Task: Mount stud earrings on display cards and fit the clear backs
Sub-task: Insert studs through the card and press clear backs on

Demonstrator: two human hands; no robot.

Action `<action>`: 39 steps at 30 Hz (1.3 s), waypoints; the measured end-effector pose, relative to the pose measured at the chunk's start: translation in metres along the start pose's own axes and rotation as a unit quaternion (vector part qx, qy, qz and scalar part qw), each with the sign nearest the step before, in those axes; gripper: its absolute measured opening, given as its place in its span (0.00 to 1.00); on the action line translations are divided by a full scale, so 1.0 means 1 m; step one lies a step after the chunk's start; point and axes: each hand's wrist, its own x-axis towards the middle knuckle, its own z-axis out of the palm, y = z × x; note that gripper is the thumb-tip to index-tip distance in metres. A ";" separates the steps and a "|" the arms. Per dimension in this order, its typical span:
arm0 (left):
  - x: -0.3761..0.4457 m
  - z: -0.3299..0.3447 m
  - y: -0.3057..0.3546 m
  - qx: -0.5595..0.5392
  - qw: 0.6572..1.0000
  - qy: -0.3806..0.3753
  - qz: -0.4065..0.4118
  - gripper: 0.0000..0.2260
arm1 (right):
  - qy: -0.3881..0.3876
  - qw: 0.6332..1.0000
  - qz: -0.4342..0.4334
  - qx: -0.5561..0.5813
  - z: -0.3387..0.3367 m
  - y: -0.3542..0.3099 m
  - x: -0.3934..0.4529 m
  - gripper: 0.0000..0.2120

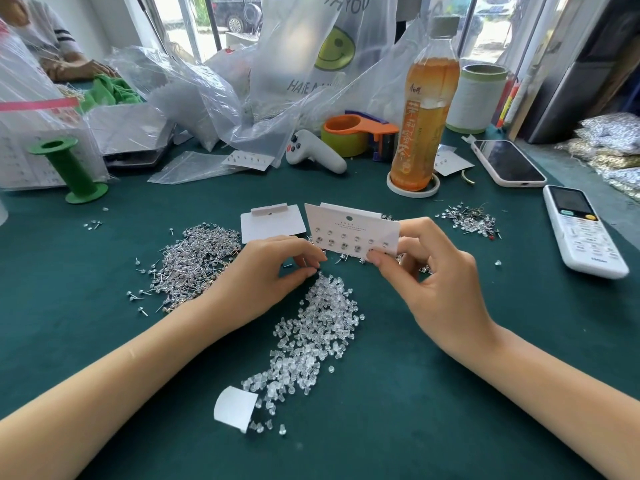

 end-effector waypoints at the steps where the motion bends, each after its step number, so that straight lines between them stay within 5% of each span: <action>1: 0.000 0.000 0.001 -0.006 1.000 0.000 -0.002 0.10 | 0.000 1.000 -0.001 -0.001 0.000 0.000 0.000 0.08; 6: -0.001 -0.003 -0.001 -0.083 0.994 0.029 -0.070 0.12 | 0.007 0.998 -0.059 -0.011 -0.001 0.000 -0.001 0.08; 9: 0.000 -0.011 -0.003 -0.201 0.970 0.043 -0.127 0.11 | -0.008 0.982 -0.176 -0.061 -0.001 -0.002 -0.001 0.07; 13: 0.002 -0.023 0.003 -0.356 0.917 0.049 -0.175 0.13 | -0.089 0.927 -0.336 -0.138 -0.004 -0.003 -0.002 0.09; 18: 0.001 -0.034 0.022 -0.447 0.878 -0.026 -0.168 0.11 | -0.108 0.859 -0.435 -0.247 0.002 -0.005 -0.005 0.15; 24: -0.007 -0.033 0.042 -0.451 0.867 -0.135 -0.163 0.10 | -0.112 0.840 -0.457 -0.268 0.008 -0.006 -0.007 0.13; 39: -0.010 -0.029 0.048 -0.431 0.859 -0.164 -0.221 0.09 | -0.128 0.838 -0.450 -0.281 0.007 -0.008 -0.007 0.13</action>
